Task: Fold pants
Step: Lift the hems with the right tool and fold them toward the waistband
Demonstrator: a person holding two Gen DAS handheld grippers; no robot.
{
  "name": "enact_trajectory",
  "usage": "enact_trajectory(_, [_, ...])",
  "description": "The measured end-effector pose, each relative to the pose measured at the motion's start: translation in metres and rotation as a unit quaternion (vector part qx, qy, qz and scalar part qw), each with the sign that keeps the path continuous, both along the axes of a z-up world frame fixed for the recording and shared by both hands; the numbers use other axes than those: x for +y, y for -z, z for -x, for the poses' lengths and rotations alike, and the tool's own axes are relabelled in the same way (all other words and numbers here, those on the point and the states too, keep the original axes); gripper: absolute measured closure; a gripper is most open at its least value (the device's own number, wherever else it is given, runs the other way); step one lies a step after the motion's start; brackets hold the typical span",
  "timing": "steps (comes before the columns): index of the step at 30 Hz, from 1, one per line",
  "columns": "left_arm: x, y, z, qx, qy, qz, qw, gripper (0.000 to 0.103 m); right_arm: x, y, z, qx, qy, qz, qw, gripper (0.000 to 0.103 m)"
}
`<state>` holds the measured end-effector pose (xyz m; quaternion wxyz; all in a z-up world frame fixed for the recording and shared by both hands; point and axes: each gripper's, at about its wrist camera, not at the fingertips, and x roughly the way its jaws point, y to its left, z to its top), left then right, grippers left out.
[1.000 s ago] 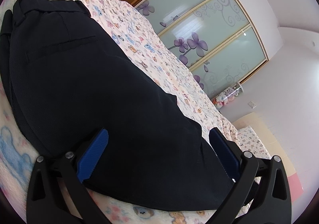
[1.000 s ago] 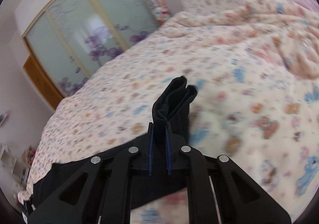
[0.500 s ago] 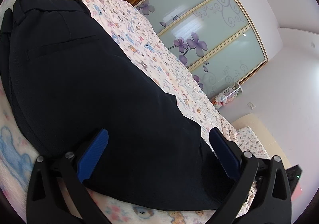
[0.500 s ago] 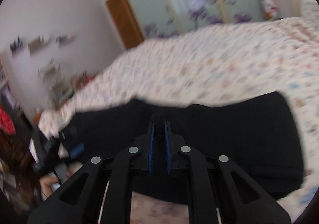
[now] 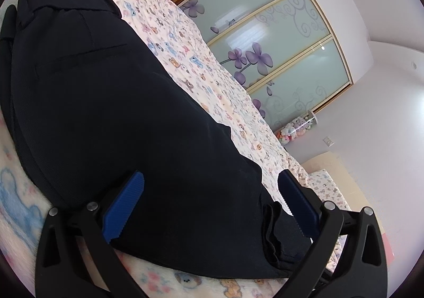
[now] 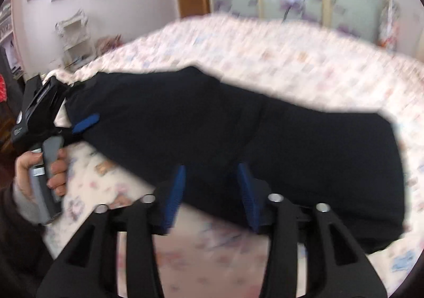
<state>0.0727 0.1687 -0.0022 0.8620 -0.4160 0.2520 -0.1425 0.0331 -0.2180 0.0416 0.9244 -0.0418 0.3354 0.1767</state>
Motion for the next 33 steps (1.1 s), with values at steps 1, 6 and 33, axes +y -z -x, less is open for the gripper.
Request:
enact_trajectory(1, [0.0, 0.0, 0.0, 0.0, 0.0, 0.001, 1.0, 0.002, -0.001, 0.0, 0.002, -0.016, 0.002, 0.022, 1.0, 0.038])
enact_trajectory(6, [0.0, 0.0, -0.001, 0.001, 0.002, 0.005, 1.0, 0.002, 0.011, 0.017, 0.003, -0.034, -0.018, 0.11, 0.993, 0.038])
enact_trajectory(33, [0.003, 0.004, -0.002, 0.001, 0.009, 0.029, 0.9995, 0.002, -0.014, 0.005, -0.05, 0.058, 0.043, -0.062, 0.995, 0.087])
